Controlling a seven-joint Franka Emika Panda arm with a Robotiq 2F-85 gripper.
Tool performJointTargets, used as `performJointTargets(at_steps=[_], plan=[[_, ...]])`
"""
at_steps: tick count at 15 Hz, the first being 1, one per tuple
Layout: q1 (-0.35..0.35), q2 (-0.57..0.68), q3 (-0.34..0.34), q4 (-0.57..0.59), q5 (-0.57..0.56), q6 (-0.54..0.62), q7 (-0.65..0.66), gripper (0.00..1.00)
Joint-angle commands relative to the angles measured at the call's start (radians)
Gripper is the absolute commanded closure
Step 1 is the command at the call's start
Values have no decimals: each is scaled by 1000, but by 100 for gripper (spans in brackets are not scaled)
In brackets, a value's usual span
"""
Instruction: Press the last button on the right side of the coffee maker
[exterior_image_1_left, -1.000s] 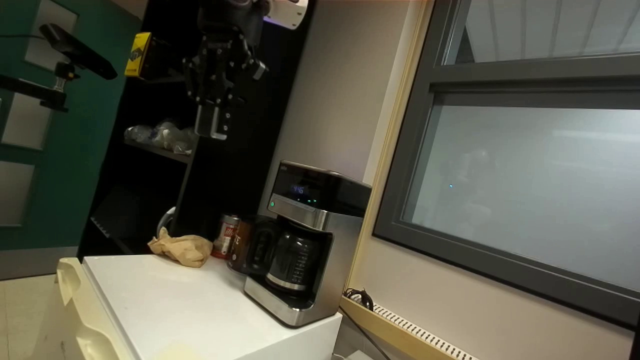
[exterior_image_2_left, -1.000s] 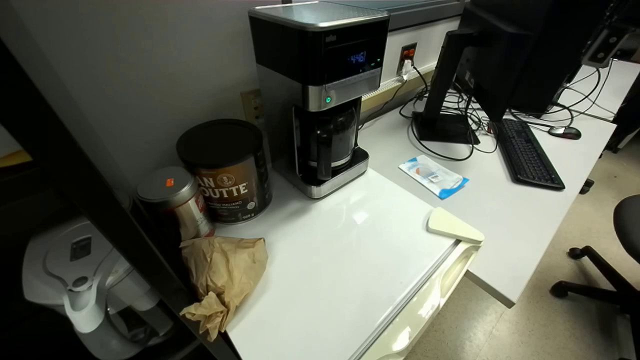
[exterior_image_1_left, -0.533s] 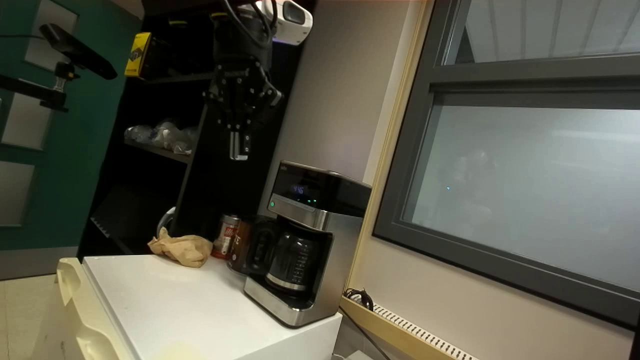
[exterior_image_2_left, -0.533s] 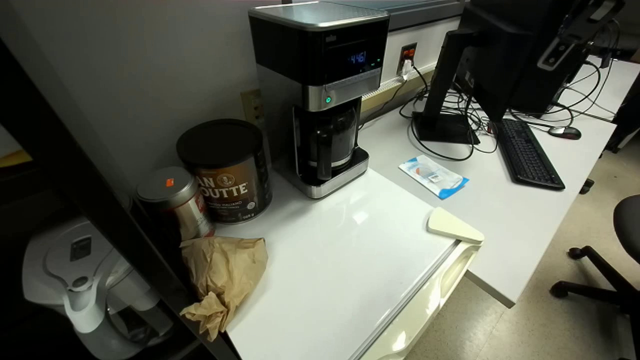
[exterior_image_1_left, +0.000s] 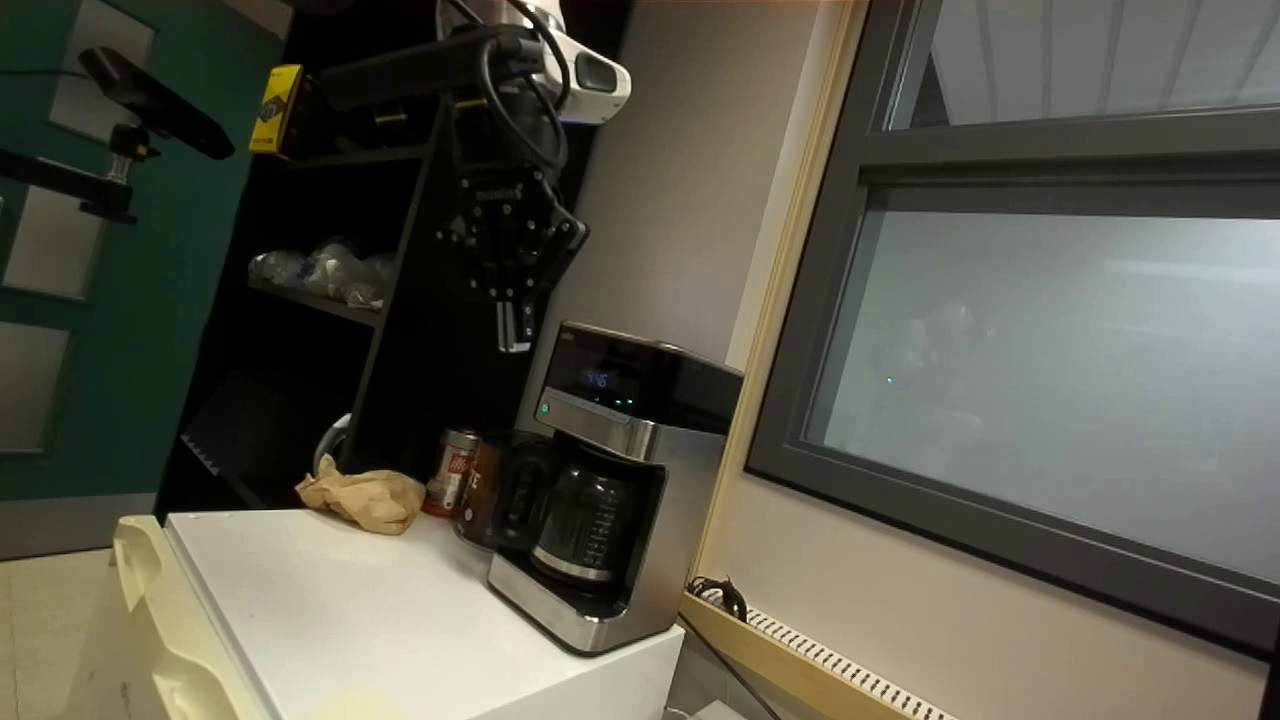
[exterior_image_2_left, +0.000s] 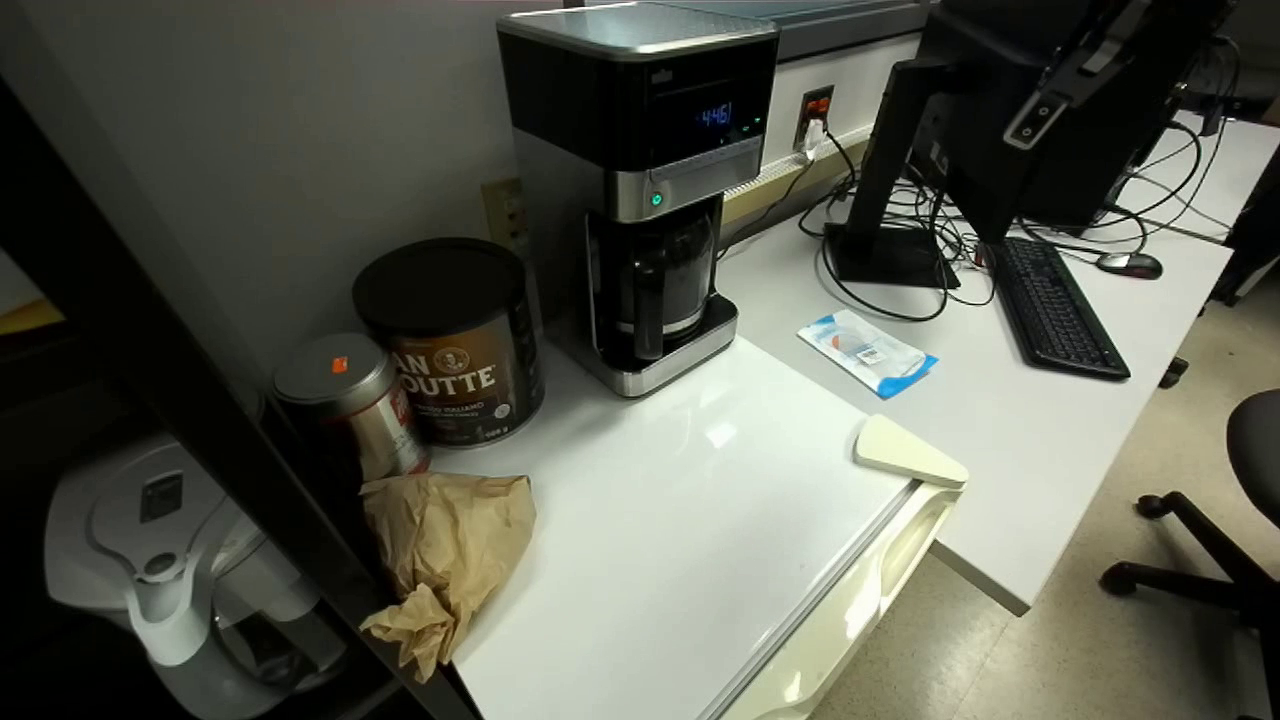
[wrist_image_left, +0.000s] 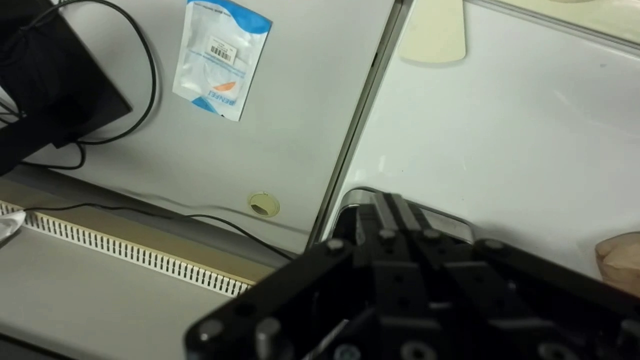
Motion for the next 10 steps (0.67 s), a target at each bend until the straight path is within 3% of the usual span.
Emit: performJointTargets(at_steps=[1, 10], plan=[[25, 59, -17, 67, -50, 45, 59, 99], [66, 190, -42, 199, -82, 115, 137, 99]])
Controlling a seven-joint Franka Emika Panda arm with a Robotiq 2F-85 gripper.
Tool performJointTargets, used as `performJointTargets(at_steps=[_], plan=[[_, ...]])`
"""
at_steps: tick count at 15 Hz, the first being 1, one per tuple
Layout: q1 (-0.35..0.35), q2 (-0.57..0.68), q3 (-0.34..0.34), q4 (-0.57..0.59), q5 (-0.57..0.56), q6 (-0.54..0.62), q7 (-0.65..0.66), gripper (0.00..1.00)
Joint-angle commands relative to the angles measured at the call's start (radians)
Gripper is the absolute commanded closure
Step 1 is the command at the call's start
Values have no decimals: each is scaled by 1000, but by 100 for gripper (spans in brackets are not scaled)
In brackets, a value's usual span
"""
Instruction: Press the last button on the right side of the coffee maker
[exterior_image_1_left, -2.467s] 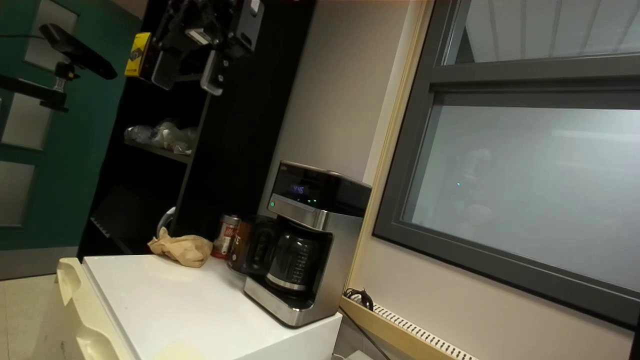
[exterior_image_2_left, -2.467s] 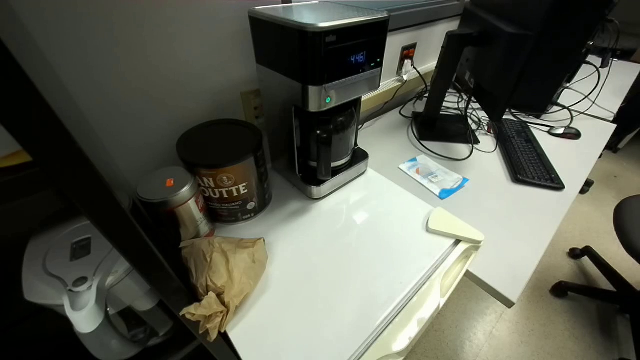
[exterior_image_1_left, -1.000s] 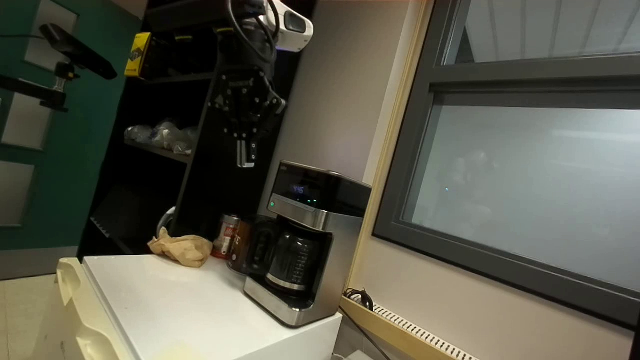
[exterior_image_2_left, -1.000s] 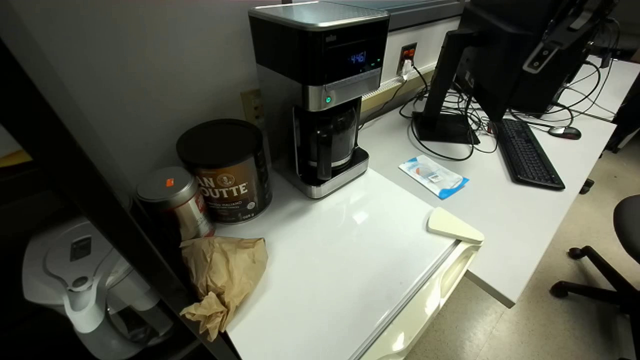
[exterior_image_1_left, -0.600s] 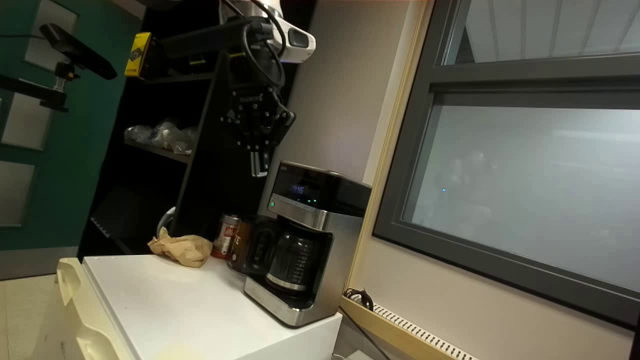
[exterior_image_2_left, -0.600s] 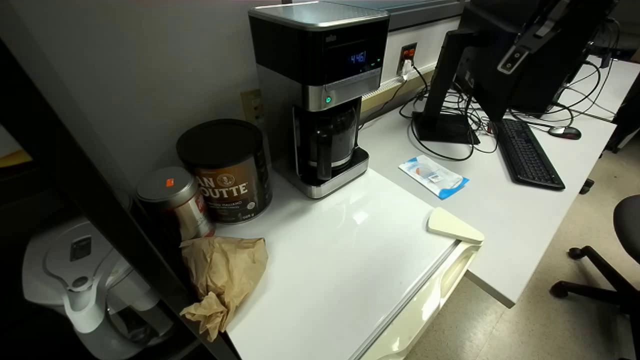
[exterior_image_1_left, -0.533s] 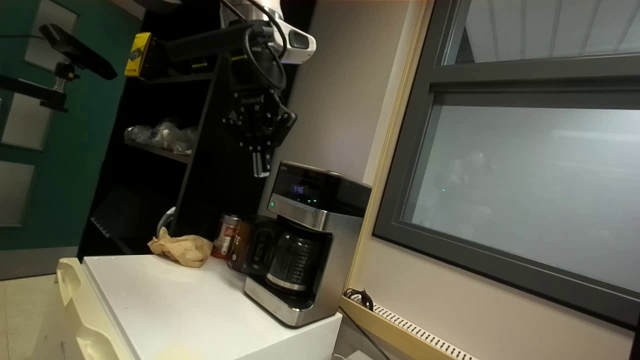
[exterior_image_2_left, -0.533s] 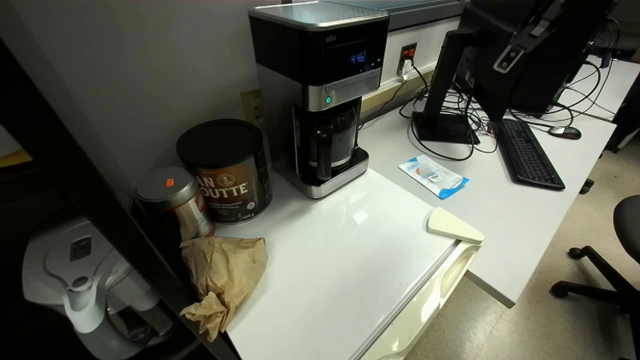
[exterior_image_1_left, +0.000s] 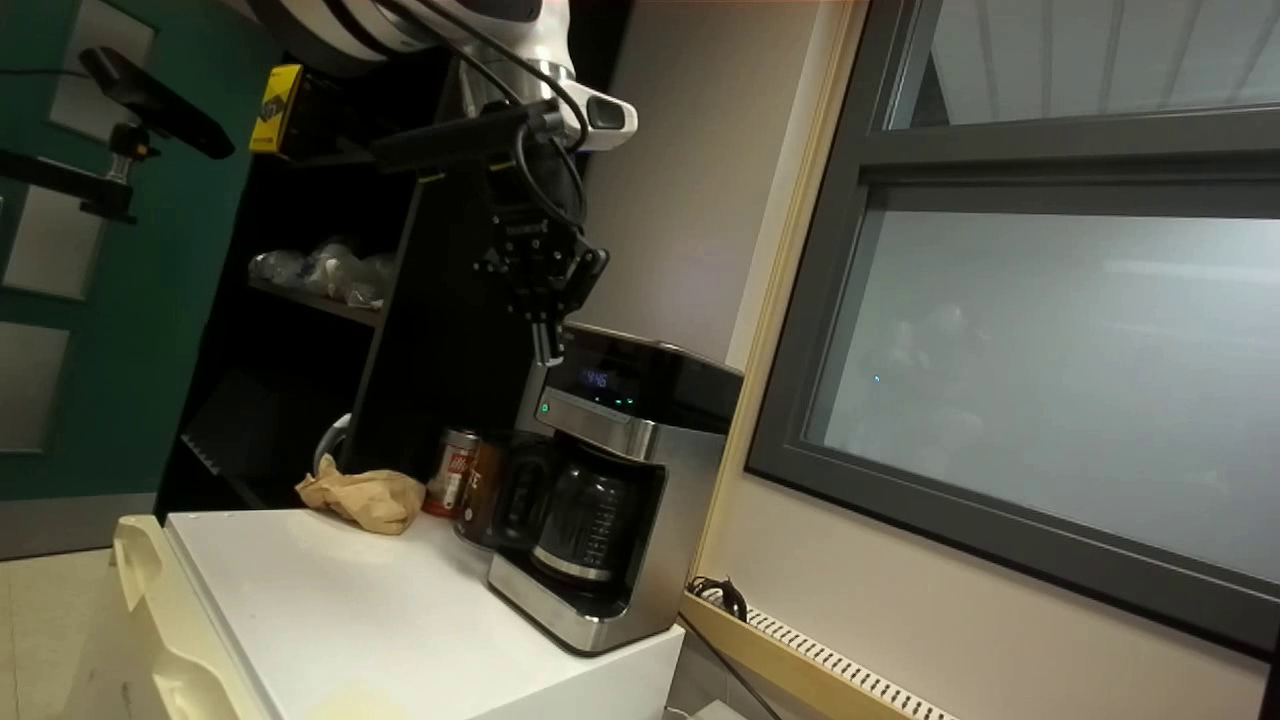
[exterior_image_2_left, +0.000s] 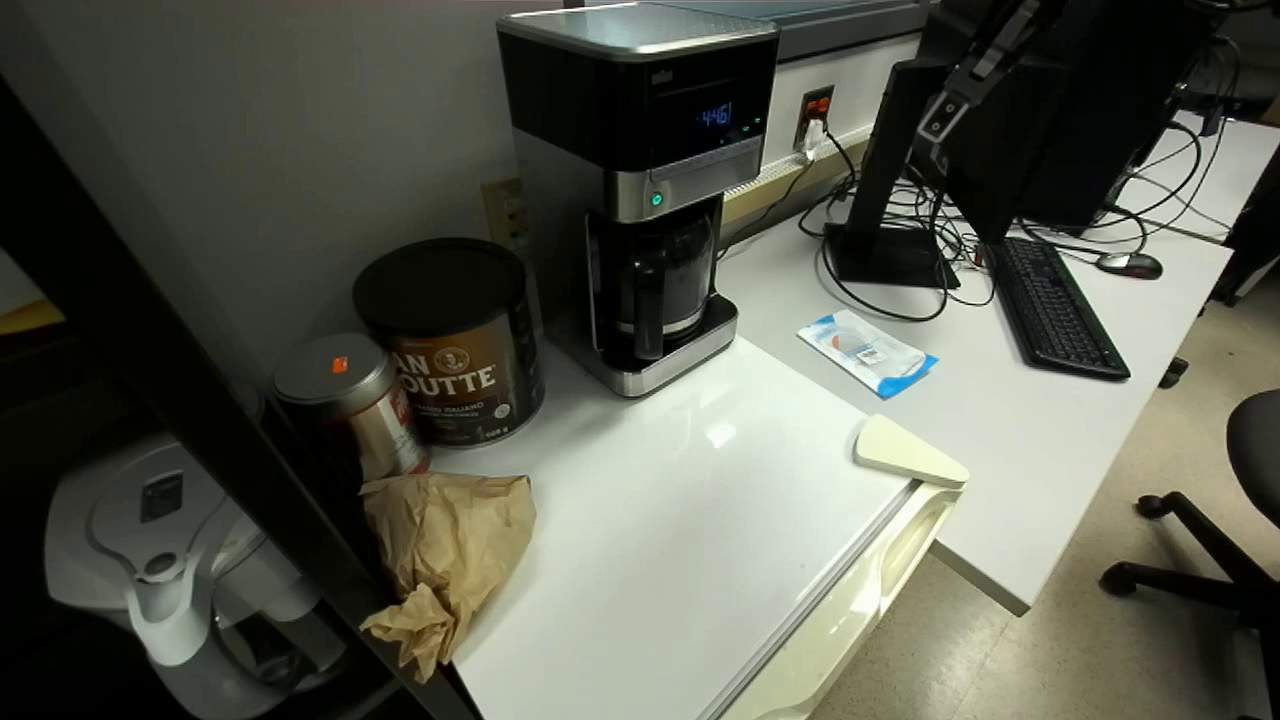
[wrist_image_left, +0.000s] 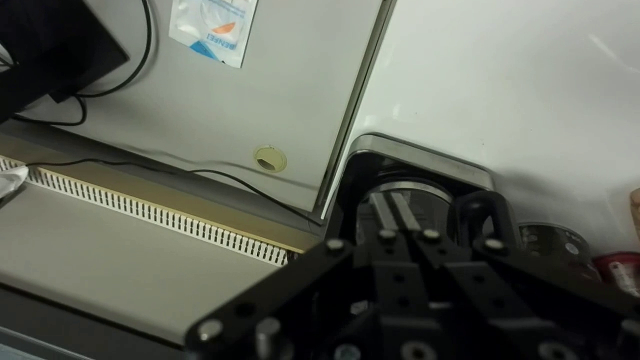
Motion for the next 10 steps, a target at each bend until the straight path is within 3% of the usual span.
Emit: performJointTargets(at_steps=[1, 10], plan=[[33, 82, -29, 91, -19, 36, 49, 99], [72, 216, -80, 230, -6, 110, 116, 99]])
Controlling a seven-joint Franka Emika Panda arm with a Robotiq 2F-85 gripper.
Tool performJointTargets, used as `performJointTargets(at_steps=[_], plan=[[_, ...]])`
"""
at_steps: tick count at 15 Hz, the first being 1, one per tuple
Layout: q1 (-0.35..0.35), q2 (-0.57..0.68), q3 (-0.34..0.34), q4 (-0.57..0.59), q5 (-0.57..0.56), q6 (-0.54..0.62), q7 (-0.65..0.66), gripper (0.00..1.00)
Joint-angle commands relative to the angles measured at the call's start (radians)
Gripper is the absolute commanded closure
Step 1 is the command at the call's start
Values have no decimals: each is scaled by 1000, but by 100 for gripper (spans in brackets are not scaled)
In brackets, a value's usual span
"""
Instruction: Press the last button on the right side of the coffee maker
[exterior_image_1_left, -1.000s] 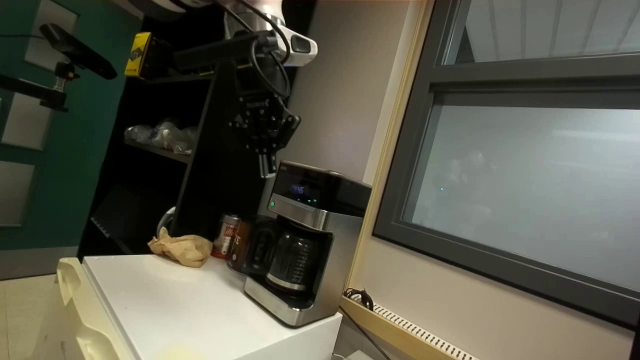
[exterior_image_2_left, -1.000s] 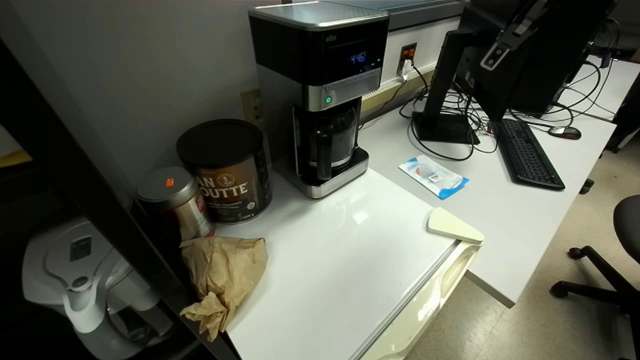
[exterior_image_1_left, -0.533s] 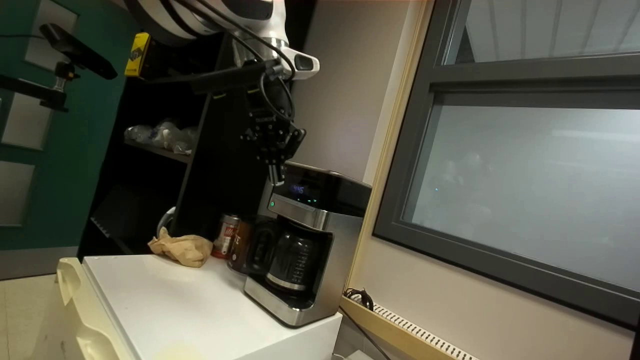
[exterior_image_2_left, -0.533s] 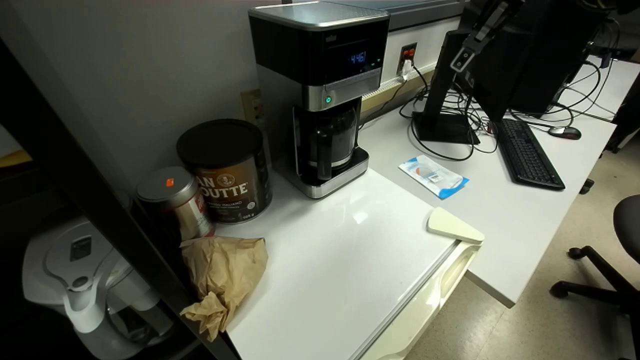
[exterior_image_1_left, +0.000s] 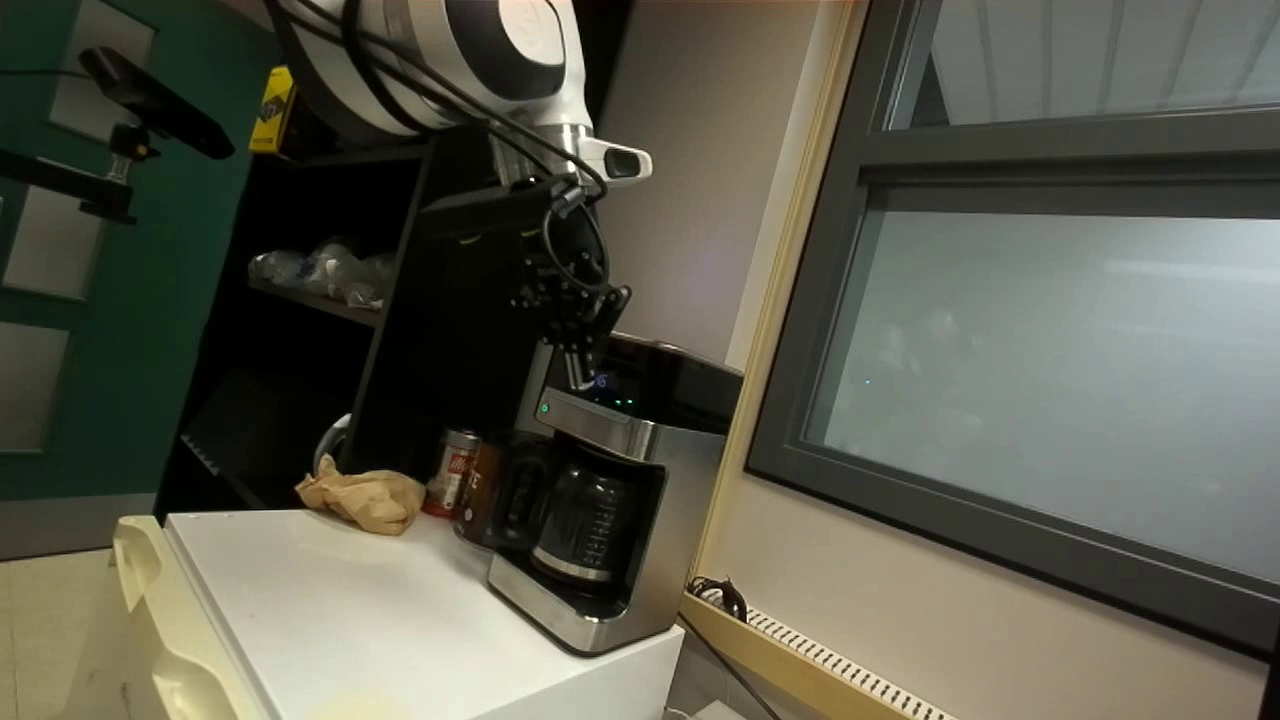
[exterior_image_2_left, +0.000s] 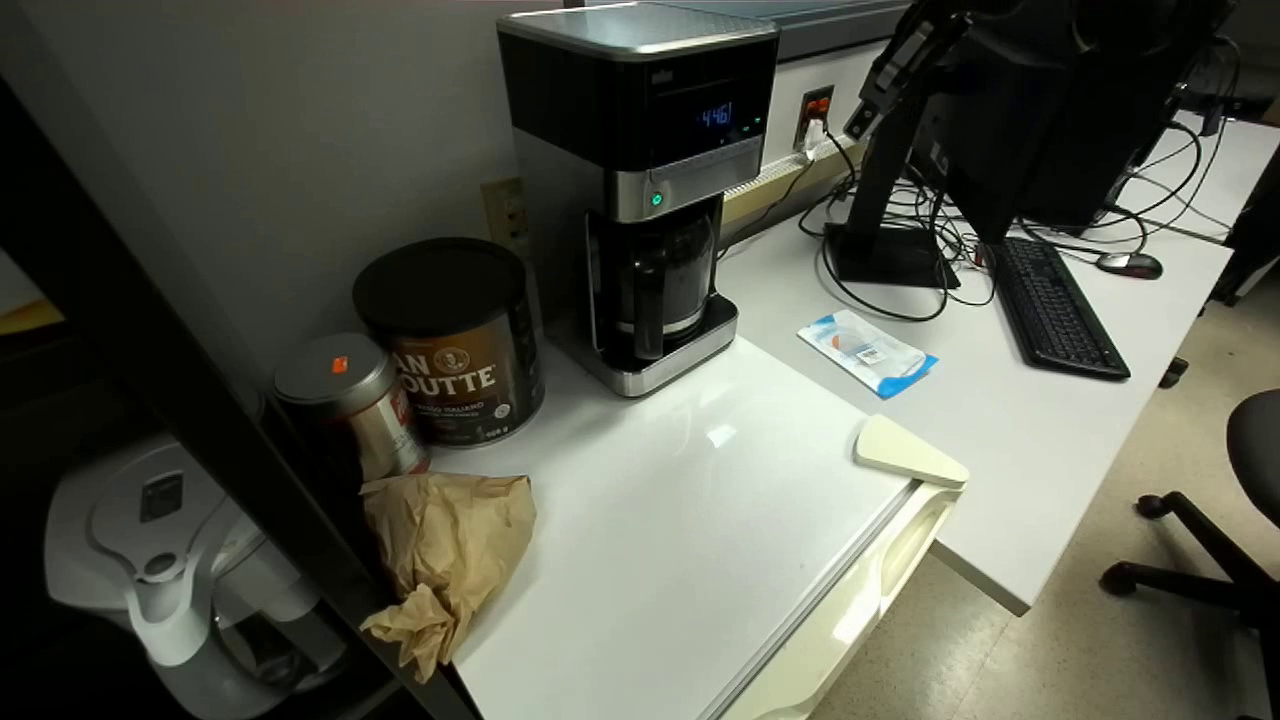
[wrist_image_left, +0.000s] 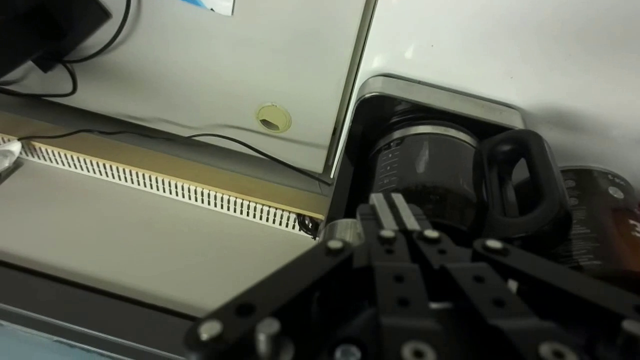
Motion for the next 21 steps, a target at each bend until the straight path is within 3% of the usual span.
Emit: performJointTargets(at_steps=[1, 21], plan=[[30, 73, -35, 89, -2, 25, 38, 99], [40, 307, -50, 371, 62, 20, 73, 99]])
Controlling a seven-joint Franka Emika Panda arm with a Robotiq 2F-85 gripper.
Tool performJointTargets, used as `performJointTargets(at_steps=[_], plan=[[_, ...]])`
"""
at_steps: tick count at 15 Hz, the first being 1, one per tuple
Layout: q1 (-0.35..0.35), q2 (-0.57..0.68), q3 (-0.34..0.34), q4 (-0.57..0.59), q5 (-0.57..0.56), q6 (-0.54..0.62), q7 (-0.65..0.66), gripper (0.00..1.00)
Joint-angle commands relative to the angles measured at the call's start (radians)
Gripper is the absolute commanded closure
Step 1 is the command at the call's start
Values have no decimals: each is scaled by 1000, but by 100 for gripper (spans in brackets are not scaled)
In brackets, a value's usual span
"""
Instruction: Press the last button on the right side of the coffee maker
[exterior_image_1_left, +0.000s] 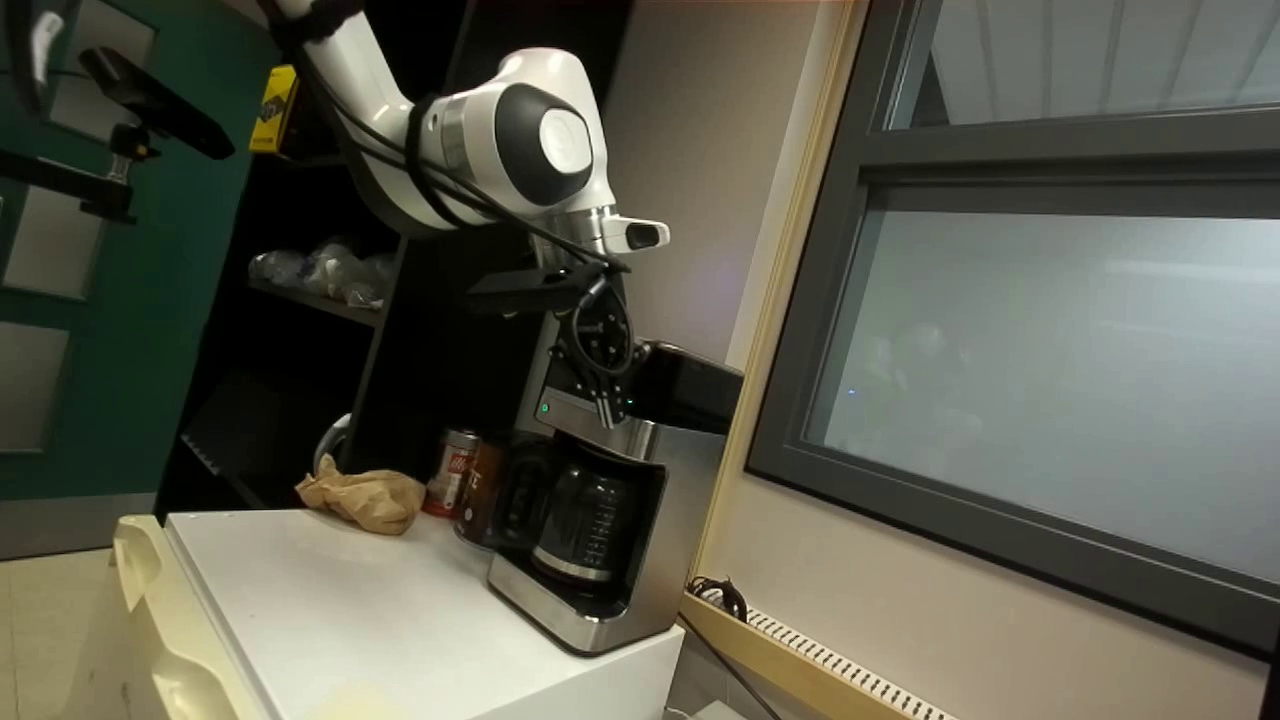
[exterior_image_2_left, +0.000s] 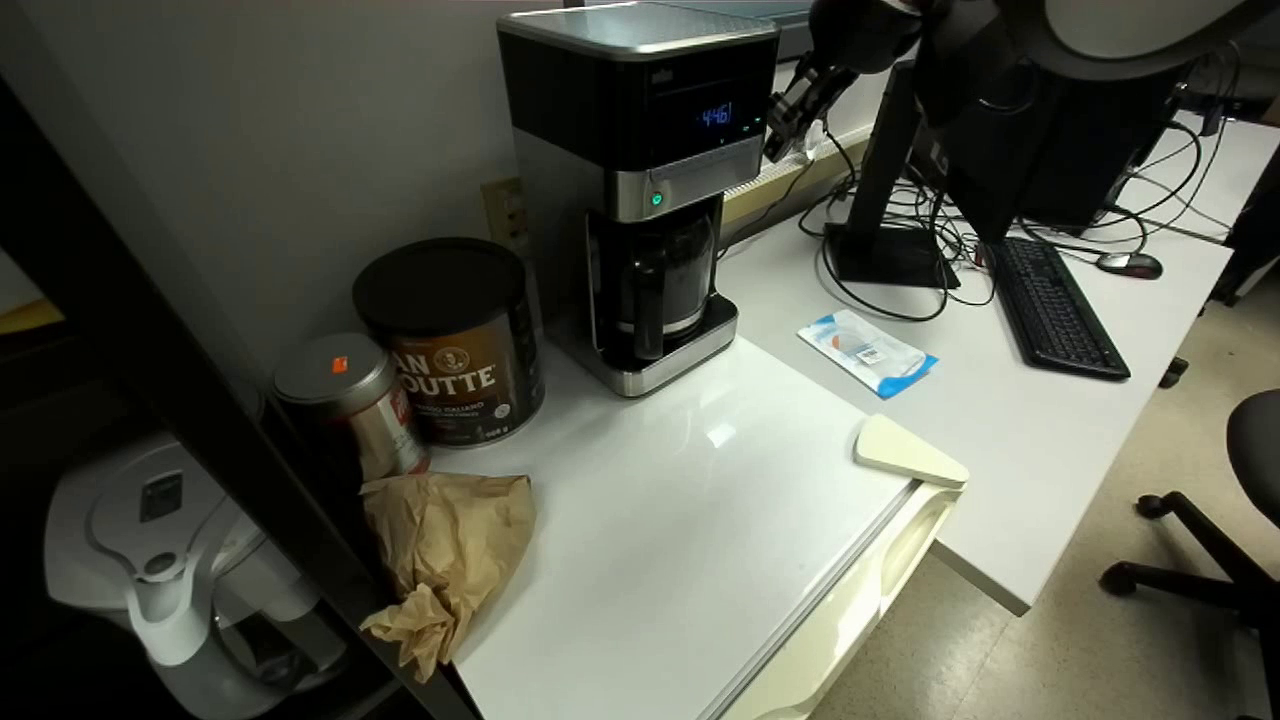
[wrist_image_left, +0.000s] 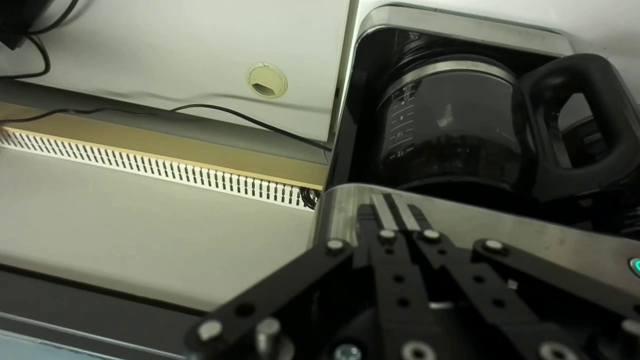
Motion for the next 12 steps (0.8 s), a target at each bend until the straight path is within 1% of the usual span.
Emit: performJointTargets(at_steps=[1, 8, 12], plan=[[19, 60, -22, 88, 34, -6, 10, 99], [23, 97, -26, 137, 57, -17, 12, 99], [16, 77, -19, 115, 71, -15, 0, 99]])
